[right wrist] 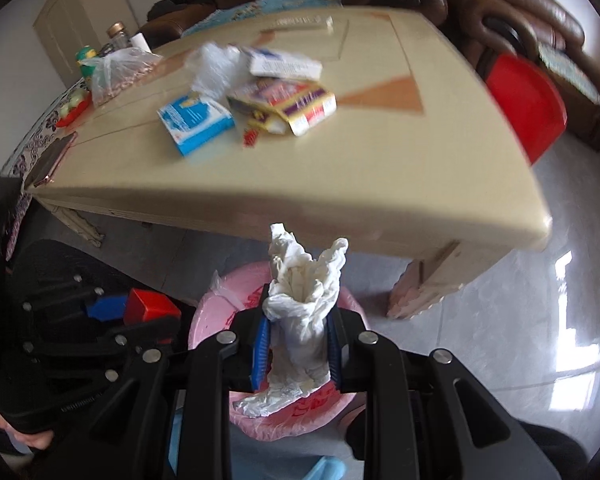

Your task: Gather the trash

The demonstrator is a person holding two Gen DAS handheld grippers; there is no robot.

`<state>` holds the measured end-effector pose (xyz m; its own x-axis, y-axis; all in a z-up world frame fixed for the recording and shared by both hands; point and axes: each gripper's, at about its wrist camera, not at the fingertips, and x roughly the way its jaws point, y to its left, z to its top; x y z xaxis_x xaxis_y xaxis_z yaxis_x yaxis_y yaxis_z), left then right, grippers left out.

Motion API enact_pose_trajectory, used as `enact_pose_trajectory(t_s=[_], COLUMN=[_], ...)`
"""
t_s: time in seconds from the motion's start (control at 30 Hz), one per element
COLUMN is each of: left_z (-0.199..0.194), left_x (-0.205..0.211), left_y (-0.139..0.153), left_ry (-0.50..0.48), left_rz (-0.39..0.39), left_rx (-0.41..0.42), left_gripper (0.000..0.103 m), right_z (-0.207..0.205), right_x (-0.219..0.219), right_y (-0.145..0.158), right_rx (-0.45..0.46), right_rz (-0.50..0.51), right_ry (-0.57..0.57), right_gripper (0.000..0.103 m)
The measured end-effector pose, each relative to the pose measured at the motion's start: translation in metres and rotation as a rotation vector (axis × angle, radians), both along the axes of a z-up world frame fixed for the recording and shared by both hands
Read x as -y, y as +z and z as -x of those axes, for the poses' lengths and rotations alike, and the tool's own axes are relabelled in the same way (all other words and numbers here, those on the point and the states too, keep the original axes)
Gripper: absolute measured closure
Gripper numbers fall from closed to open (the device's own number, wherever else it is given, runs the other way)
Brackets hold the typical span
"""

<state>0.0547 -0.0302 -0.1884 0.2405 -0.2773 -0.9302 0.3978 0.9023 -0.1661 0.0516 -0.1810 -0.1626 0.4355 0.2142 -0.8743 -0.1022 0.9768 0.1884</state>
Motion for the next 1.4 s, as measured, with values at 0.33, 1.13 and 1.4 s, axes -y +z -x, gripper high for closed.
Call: enact_pose_trajectory(t_s=[0.33,1.13,1.4], left_z=[-0.017,-0.046,-0.046], left_x=[-0.001,-0.006,-0.001], left_y=[-0.059,-0.158,-0.159], left_ry=[0.036,0.129,0.113], left_rz=[-0.024,-0.119,-0.144], left_rx=[-0.142,-0.419,-0.411], left_gripper=[0.074,0.074,0.074], right_z=[-0.017,-0.037,-0.039], right_x=[-0.011,-0.029,-0.026], right_y=[-0.068,-0.169,-0.177], right_rx=[-0.143,-0.387,-0.410], right_rz=[-0.012,-0.007,-0.019], right_ry=[0.025,0.106,0.102], right_gripper=[0.079,0.079,0.079])
